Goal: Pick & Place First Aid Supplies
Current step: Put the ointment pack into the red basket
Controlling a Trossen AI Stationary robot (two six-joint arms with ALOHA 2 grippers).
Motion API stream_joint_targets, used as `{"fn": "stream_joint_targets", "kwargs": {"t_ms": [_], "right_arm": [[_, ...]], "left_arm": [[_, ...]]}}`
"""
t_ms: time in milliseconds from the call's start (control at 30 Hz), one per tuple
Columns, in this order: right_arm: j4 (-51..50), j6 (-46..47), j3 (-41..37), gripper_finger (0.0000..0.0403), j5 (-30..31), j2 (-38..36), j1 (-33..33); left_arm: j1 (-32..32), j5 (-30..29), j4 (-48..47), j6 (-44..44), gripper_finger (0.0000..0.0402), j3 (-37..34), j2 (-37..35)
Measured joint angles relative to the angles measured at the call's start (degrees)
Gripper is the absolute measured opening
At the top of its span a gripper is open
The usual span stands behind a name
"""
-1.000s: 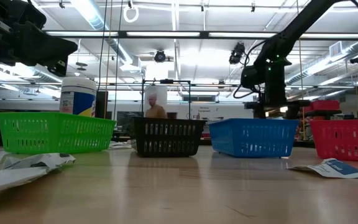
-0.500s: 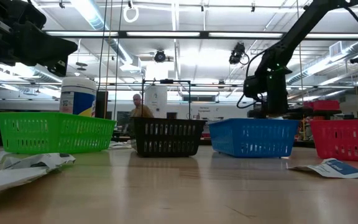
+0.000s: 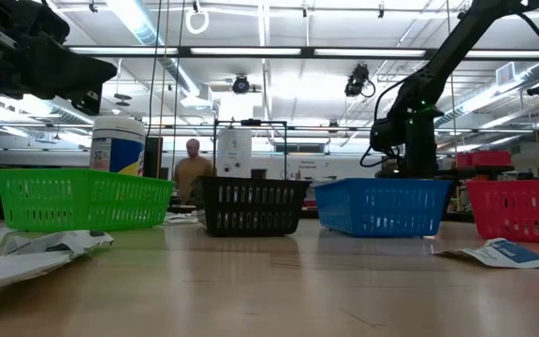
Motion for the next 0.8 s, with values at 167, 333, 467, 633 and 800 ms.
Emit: {"fn": "stream_joint_targets", "kwargs": {"t_ms": [167,333,467,633,800], "right_arm": [[1.88,0.33,0.0,0.0318,0.09,0.0,0.77],[2.33,1.67,0.0,0.0318,1.11,0.0,1.93],[2.83,4.18,0.0,0.0318,3.54,0.0,2.59],[3.38,6.42,0.0,0.0318,7.27,-0.15,3.73],[4.76,7.38,0.01,0.0318,8.4,-0.91,6.02]], "left_arm": [[0.0,0.0,-0.01,0.0,0.0032,0.0,0.0],[0.0,0.0,0.0,0.0,0.0032,-0.02,0.0],[0.0,0.0,0.01,0.0,0.0032,0.0,0.0],[0.0,0.0,0.01,0.0,0.0032,-0.01,0.0],[0.0,0.0,0.01,0.0,0.0032,-0.02,-0.01]]}}
